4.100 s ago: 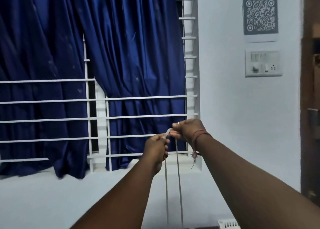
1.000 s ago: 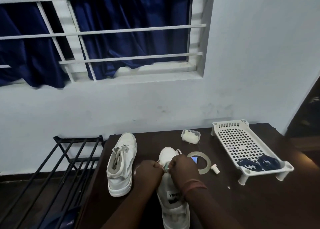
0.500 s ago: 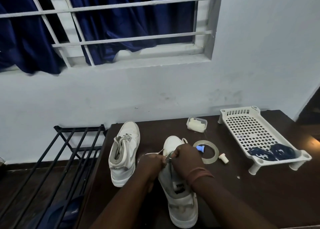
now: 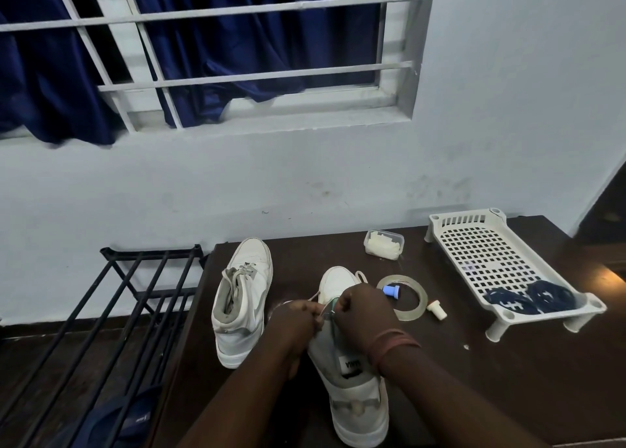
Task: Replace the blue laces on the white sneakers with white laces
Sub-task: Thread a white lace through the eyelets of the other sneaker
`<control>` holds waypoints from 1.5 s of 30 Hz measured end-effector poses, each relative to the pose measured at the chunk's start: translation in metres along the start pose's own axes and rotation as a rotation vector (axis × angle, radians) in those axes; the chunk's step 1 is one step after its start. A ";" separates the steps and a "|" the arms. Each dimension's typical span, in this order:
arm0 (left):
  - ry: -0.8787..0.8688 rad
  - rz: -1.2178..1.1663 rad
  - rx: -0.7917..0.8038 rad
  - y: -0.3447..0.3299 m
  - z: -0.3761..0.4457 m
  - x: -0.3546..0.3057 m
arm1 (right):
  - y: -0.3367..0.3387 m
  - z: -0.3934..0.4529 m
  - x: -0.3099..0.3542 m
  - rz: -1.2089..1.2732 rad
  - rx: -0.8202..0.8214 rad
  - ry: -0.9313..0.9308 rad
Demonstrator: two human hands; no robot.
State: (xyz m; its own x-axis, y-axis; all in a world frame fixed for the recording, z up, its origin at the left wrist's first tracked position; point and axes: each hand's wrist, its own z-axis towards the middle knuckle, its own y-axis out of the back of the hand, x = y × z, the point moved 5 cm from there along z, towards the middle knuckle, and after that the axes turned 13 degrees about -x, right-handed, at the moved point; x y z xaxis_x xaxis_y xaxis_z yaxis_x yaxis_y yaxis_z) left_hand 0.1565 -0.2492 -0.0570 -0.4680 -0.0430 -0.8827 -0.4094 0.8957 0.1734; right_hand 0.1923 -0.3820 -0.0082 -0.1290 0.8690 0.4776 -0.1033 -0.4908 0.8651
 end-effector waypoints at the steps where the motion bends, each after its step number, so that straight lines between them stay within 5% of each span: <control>1: -0.006 -0.005 0.000 0.000 -0.001 0.000 | 0.000 0.000 0.000 0.000 0.006 0.005; 17: 0.032 -0.115 0.136 -0.003 -0.020 -0.015 | -0.004 0.003 -0.002 0.158 0.098 -0.051; 22: 0.115 -0.125 0.207 0.001 -0.013 -0.007 | 0.001 -0.001 -0.005 0.302 -0.066 -0.071; 27: 0.051 -0.018 0.095 0.007 -0.004 -0.009 | 0.008 -0.002 0.006 0.276 -0.005 0.025; 30: -0.095 0.117 -0.038 0.010 -0.008 -0.026 | 0.018 -0.004 0.010 0.095 -0.137 0.122; 33: 0.006 -0.306 -0.081 0.019 -0.010 -0.050 | 0.015 -0.009 -0.010 -0.297 0.007 -0.059; 36: 0.142 -0.510 -0.110 0.048 -0.003 -0.071 | 0.003 -0.014 -0.020 -0.179 0.247 -0.209; 38: 0.177 -0.378 -0.129 0.061 -0.005 -0.074 | 0.003 -0.010 -0.018 -0.211 0.225 -0.169; 42: 0.102 0.575 0.108 0.065 -0.024 -0.056 | -0.002 -0.013 -0.007 -0.255 0.217 -0.087; 45: -0.051 0.589 0.270 0.051 -0.031 -0.066 | -0.005 -0.010 -0.011 -0.249 0.218 -0.115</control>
State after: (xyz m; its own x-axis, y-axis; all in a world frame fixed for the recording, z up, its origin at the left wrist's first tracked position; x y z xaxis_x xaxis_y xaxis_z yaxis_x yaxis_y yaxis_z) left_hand 0.1417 -0.2144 0.0236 -0.5136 0.5046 -0.6940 0.1192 0.8429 0.5247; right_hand 0.1846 -0.3895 -0.0191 -0.0131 0.9679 0.2510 0.0969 -0.2486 0.9637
